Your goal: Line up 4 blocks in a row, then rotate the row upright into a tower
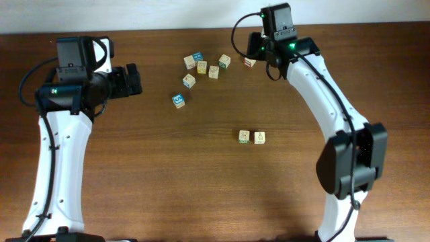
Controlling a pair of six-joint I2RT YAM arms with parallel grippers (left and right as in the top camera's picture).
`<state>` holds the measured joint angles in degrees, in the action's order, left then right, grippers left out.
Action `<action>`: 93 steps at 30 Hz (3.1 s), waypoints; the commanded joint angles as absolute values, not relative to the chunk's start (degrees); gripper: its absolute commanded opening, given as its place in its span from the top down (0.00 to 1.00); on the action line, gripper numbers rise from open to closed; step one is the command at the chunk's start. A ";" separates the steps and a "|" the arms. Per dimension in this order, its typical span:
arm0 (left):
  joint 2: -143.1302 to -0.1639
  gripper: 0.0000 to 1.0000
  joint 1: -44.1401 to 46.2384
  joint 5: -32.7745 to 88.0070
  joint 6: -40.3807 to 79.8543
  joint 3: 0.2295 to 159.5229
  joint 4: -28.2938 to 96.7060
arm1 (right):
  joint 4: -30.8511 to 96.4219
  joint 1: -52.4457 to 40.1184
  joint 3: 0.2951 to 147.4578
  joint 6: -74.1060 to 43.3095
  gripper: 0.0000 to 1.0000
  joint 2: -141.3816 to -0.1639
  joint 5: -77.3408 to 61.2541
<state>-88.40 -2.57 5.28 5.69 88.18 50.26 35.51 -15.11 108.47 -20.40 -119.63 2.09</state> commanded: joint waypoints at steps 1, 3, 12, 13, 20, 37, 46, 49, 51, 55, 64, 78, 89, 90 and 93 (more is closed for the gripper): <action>-88.18 0.01 -2.39 4.84 6.42 88.92 50.24 | 34.89 -16.91 109.23 -22.98 0.48 -124.20 -5.74; -88.18 0.01 -2.39 4.86 6.42 88.92 50.24 | 34.79 -20.43 109.23 -22.96 0.48 -125.84 -7.20; -88.18 0.01 -2.39 4.84 6.44 88.92 50.26 | 30.55 -34.79 109.21 -5.89 0.45 -133.05 -8.38; -88.18 0.01 -2.39 4.84 6.42 88.92 50.24 | 29.91 -35.05 109.19 -5.76 0.45 -133.60 -8.43; -88.18 0.01 -2.39 4.84 6.42 88.92 50.24 | 25.06 -36.49 109.19 -3.22 0.32 -136.77 -8.95; -88.18 0.01 -2.39 4.86 6.42 88.92 50.24 | 20.51 -38.24 109.21 -3.88 0.69 -139.98 -6.83; -88.18 0.01 -2.39 4.86 6.42 88.92 50.24 | 43.77 -38.17 110.21 -15.62 0.72 -125.08 -6.87; -88.18 0.01 -2.39 4.84 6.44 88.92 50.26 | 60.84 -37.80 109.75 -23.83 0.76 -123.39 -6.02; -88.18 0.01 -2.39 4.86 6.42 88.92 50.24 | 63.51 -37.76 107.33 -28.10 0.76 -123.48 -1.41; -88.18 0.01 -2.39 4.86 6.42 88.92 50.24 | 57.17 -37.69 98.43 -32.49 0.76 -123.59 1.23; -88.18 0.01 -2.39 4.86 6.44 88.92 50.26 | 53.30 -36.25 93.17 -38.50 0.79 -123.85 6.28; -88.18 0.01 -2.39 4.84 6.42 88.92 50.26 | 57.87 -36.18 96.71 -35.11 0.55 -123.76 3.70; -88.18 0.01 -2.39 4.86 6.42 88.92 50.24 | 40.40 -30.35 112.75 -22.87 0.42 -123.92 2.31; -88.18 0.01 -2.39 4.86 6.42 88.92 50.24 | 39.72 -30.35 113.78 -22.68 0.42 -123.92 1.74; -88.18 0.01 -2.39 4.86 6.44 88.92 50.24 | 44.12 -30.30 122.96 -21.19 0.42 -124.03 1.78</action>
<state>-88.40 -2.57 5.28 5.69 88.20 50.33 42.89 -30.50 115.52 -22.68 -124.33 2.20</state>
